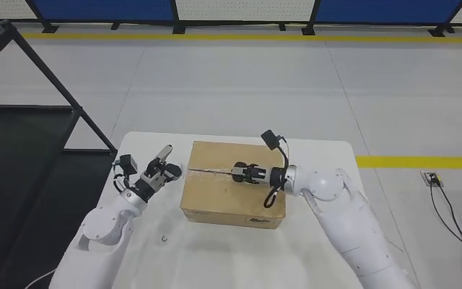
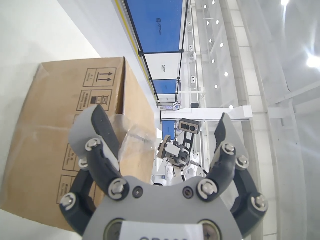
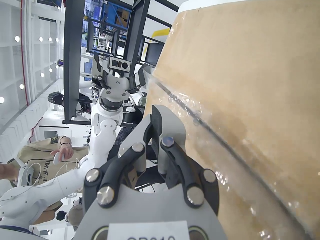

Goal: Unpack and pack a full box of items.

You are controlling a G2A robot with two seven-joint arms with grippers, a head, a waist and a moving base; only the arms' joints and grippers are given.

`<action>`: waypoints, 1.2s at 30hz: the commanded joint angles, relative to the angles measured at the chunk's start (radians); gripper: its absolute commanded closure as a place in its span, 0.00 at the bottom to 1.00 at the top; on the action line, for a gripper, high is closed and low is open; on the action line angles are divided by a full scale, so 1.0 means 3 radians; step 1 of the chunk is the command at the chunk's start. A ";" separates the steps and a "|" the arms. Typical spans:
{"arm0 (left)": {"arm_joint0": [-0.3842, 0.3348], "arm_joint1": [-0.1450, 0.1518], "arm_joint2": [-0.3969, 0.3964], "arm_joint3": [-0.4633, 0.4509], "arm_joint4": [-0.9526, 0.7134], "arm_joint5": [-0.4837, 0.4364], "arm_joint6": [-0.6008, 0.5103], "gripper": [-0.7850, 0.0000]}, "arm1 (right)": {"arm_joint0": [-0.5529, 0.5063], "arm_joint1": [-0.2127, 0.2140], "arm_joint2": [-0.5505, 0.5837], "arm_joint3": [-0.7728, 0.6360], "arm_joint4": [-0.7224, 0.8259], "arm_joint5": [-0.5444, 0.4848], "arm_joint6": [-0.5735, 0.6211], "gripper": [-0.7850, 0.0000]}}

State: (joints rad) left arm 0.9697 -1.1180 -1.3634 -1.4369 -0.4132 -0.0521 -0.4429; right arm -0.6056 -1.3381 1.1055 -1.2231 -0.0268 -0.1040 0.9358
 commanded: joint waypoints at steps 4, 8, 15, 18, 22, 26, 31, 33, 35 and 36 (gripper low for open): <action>-0.0023 -0.0013 0.0016 0.0005 0.0012 -0.0003 0.0026 0.00 | -0.0085 0.0025 0.0038 -0.0125 -0.0001 0.0124 0.0014 1.00; 0.0008 -0.0007 -0.0041 -0.0007 0.0034 0.0001 0.0039 0.00 | 0.0037 -0.0014 -0.0102 0.0006 -0.0073 0.0300 -0.0153 1.00; 0.0202 0.0007 -0.0302 -0.0210 -0.0008 -0.0135 0.0315 0.00 | 0.0304 -0.0083 -0.0294 0.0317 -0.0038 0.0435 -0.0150 1.00; 0.0308 0.0012 -0.0378 -0.0383 -0.0058 -0.0173 0.0309 0.00 | 0.0395 -0.0112 -0.0366 0.0445 -0.0020 0.0450 -0.0140 1.00; 0.0341 0.0007 -0.0333 -0.0533 -0.0032 -0.0121 0.0231 0.00 | 0.0493 -0.0147 -0.0431 0.0600 0.0032 0.0434 -0.0133 1.00; 0.0215 -0.0024 -0.0159 -0.0455 -0.0004 -0.0080 0.0257 0.00 | 0.0546 -0.0172 -0.0472 0.0710 0.0072 0.0390 -0.0135 1.00; 0.0023 -0.0062 0.0062 -0.0256 0.0028 -0.0016 0.0140 0.00 | 0.0555 -0.0179 -0.0477 0.0762 0.0086 0.0368 -0.0147 1.00; -0.0033 -0.0071 0.0113 -0.0173 0.0045 0.0009 0.0099 0.00 | 0.0542 -0.0179 -0.0477 0.0760 0.0082 0.0362 -0.0148 1.00; -0.0076 -0.0081 0.0159 -0.0096 0.0073 0.0025 0.0086 0.00 | 0.0535 -0.0177 -0.0468 0.0757 0.0087 0.0364 -0.0142 1.00; -0.0089 -0.0085 0.0174 -0.0062 0.0086 0.0025 0.0081 0.00 | 0.0533 -0.0175 -0.0463 0.0757 0.0085 0.0362 -0.0138 1.00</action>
State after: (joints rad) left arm 0.9483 -1.1420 -1.3176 -1.4692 -0.3923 -0.0449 -0.4172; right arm -0.4451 -1.3912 0.9647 -0.9957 -0.0011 0.0049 0.8926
